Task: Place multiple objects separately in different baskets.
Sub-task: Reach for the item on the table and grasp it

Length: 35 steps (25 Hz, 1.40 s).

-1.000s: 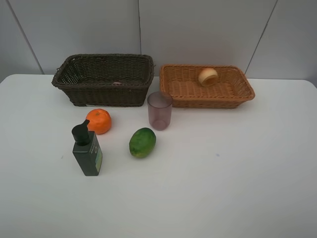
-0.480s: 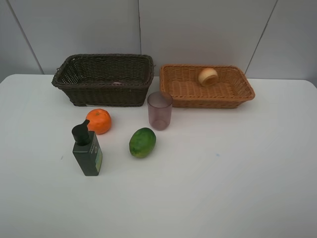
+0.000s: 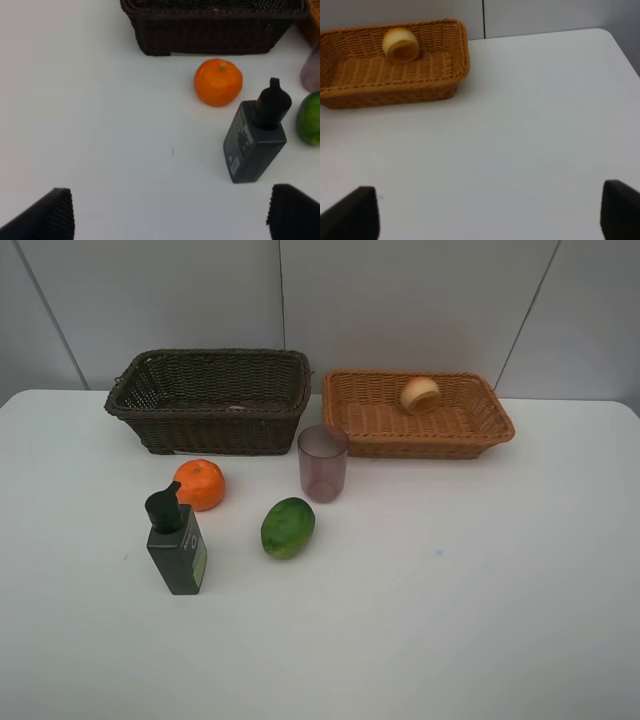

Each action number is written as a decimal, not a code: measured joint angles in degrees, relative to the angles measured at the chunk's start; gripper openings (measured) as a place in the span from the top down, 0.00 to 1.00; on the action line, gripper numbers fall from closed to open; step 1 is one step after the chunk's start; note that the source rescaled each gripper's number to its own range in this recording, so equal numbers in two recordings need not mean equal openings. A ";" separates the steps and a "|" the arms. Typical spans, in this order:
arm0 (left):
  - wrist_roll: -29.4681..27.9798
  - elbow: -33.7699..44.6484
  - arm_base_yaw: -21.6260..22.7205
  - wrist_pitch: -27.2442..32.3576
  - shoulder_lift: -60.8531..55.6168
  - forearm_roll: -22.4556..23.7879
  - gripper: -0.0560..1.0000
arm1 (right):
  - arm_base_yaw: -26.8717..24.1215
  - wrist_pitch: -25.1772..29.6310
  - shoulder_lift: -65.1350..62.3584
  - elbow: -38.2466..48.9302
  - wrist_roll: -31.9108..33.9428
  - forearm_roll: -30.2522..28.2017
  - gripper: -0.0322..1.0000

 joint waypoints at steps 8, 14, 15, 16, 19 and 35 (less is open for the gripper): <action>0.00 -9.31 0.00 0.37 20.51 -0.53 0.00 | 0.00 0.00 0.00 0.00 0.00 0.07 0.05; 0.00 -17.98 0.00 1.48 33.67 -0.53 0.00 | 0.00 0.00 0.00 0.00 0.00 0.07 0.05; -0.05 -19.35 -0.22 1.63 35.57 -0.53 0.00 | 0.00 0.00 0.00 0.00 0.00 0.07 0.05; -0.04 -20.35 -0.45 1.85 37.41 -0.55 0.00 | 0.00 0.00 0.00 0.00 0.00 0.07 0.05; -0.04 -22.77 -0.46 3.23 42.24 -0.74 0.00 | 0.00 0.00 0.00 0.00 0.00 0.07 0.05; -0.18 -24.88 -2.63 5.41 52.63 -2.04 0.00 | 0.00 -0.05 0.00 0.00 0.00 0.07 0.05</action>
